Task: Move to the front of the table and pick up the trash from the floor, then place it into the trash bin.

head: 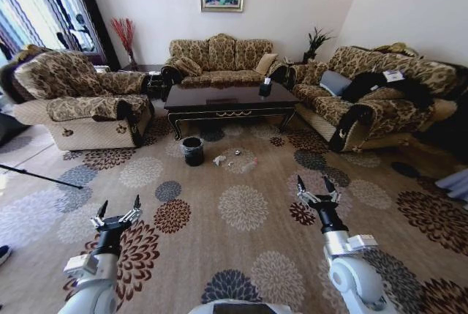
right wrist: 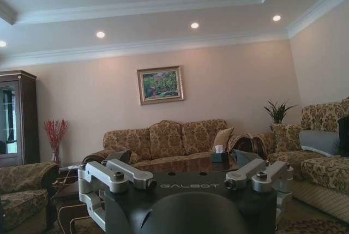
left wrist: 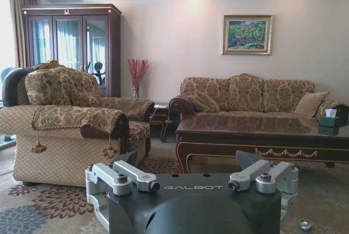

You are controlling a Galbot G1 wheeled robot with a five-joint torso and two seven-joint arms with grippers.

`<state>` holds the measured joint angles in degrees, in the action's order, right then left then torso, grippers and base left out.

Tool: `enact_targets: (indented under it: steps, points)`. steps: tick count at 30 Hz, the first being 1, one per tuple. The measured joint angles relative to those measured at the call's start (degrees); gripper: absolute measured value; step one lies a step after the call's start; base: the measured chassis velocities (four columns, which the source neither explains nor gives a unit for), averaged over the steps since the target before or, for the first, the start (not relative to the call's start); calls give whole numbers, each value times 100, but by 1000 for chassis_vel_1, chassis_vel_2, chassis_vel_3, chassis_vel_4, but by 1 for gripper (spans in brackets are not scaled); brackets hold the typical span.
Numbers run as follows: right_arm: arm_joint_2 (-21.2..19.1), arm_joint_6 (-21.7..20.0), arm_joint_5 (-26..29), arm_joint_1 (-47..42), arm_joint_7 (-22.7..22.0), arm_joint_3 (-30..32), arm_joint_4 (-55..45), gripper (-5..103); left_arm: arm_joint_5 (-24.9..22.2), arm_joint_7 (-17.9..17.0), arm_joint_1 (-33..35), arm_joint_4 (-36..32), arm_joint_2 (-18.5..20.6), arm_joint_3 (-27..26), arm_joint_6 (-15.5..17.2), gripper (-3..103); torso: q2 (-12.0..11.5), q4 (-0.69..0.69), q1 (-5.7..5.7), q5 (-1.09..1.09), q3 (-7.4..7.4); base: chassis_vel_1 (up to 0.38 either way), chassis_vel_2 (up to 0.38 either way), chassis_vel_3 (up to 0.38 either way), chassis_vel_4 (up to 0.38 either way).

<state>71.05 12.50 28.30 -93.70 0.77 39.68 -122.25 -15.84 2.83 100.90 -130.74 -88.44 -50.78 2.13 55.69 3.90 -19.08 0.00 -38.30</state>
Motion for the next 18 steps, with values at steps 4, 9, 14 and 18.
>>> enact_targets:
  steps: [4, 9, 14, 18]
  points:
    - [3, 0, -5, -4, 0, 2, 0, 100, 3, 30, 9, -11, 0, 0, -13, 100, -77, 0, 34, 0, 44, 0, 0, 0, 0]
    - [5, 14, -9, -11, 0, 2, -3, 100, 18, 52, 35, -24, -5, -2, -40, 100, -154, 0, 67, 0, 87, 0, 0, 0, 0]
    - [11, 27, -12, -21, 1, 0, -20, 100, 41, 65, 64, -29, -10, -13, -84, 100, -266, 0, 116, 0, 149, 0, 0, 0, 0]
    - [6, 34, -12, -31, 1, 0, -35, 100, 42, 76, 73, -26, -6, -36, -108, 100, -370, 0, 162, 0, 209, 0, 0, 0, 0]
